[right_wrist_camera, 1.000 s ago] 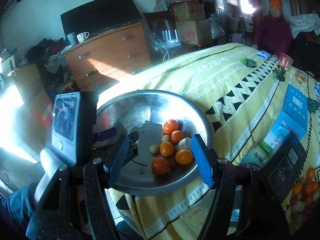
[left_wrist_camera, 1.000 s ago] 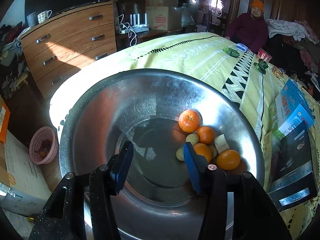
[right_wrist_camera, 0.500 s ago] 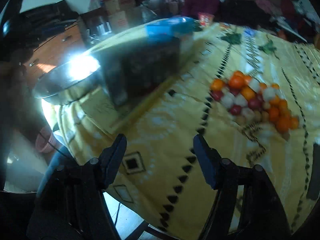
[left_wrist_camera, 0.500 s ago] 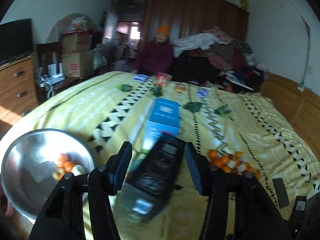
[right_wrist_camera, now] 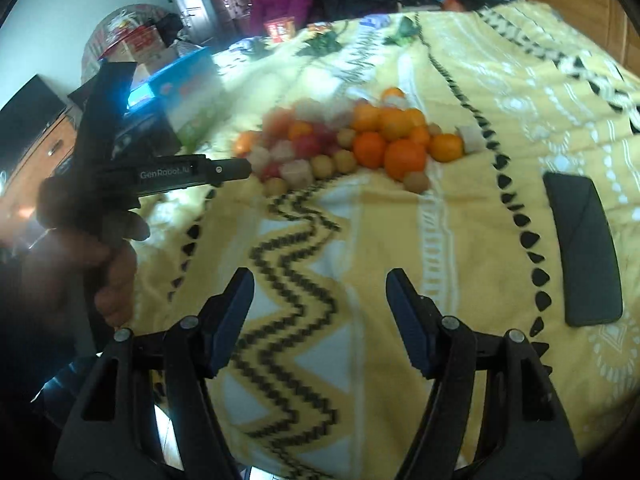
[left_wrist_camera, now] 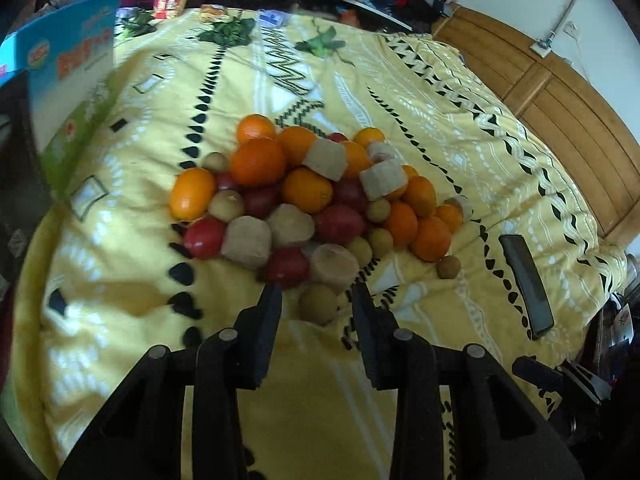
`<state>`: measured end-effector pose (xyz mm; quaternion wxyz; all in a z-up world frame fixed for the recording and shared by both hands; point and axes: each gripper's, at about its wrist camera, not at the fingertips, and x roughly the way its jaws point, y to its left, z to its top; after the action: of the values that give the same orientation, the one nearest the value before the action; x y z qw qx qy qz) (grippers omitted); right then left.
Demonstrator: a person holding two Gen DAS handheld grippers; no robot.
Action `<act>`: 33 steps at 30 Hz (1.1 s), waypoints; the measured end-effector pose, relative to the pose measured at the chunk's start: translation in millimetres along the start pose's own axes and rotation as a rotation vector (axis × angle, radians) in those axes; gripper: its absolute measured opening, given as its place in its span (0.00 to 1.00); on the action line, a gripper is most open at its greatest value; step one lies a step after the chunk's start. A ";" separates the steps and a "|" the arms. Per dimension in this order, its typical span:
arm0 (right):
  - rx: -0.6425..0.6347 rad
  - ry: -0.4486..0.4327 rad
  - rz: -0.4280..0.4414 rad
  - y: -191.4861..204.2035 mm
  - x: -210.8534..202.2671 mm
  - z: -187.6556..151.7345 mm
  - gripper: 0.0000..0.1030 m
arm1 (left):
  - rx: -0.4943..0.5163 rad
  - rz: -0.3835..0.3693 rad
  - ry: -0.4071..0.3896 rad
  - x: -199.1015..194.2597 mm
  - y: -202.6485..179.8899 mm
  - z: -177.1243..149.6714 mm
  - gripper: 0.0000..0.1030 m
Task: Organize fruits
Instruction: 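Move both open tools back to the fruit heap, then grasp a brown kiwi with the left tool while the right tool grasps a white root chunk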
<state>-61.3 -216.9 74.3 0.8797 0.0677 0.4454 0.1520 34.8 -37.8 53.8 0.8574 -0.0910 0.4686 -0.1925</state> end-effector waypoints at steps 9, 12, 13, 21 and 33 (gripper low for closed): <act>0.025 -0.044 0.044 -19.6 13.0 21.5 0.63 | -0.003 0.043 0.048 30.1 4.1 -8.3 0.31; 0.021 -0.063 0.075 -15.1 22.4 37.4 0.58 | 0.013 0.049 0.019 24.8 3.2 -10.7 0.25; 0.015 -0.070 0.086 -11.9 26.4 43.4 0.57 | 0.021 0.063 0.007 20.5 3.6 -11.5 0.24; -0.046 0.000 0.147 17.4 83.3 71.1 0.44 | -0.044 0.111 -0.052 -26.5 35.9 -24.6 0.24; -0.079 0.096 0.083 27.3 130.1 79.2 0.38 | -0.060 0.102 -0.042 -21.7 38.9 -22.4 0.24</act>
<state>69.2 -147.2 29.1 0.8523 0.0440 0.4776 0.2088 14.9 7.1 45.2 0.8725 -0.0966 0.4603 -0.1324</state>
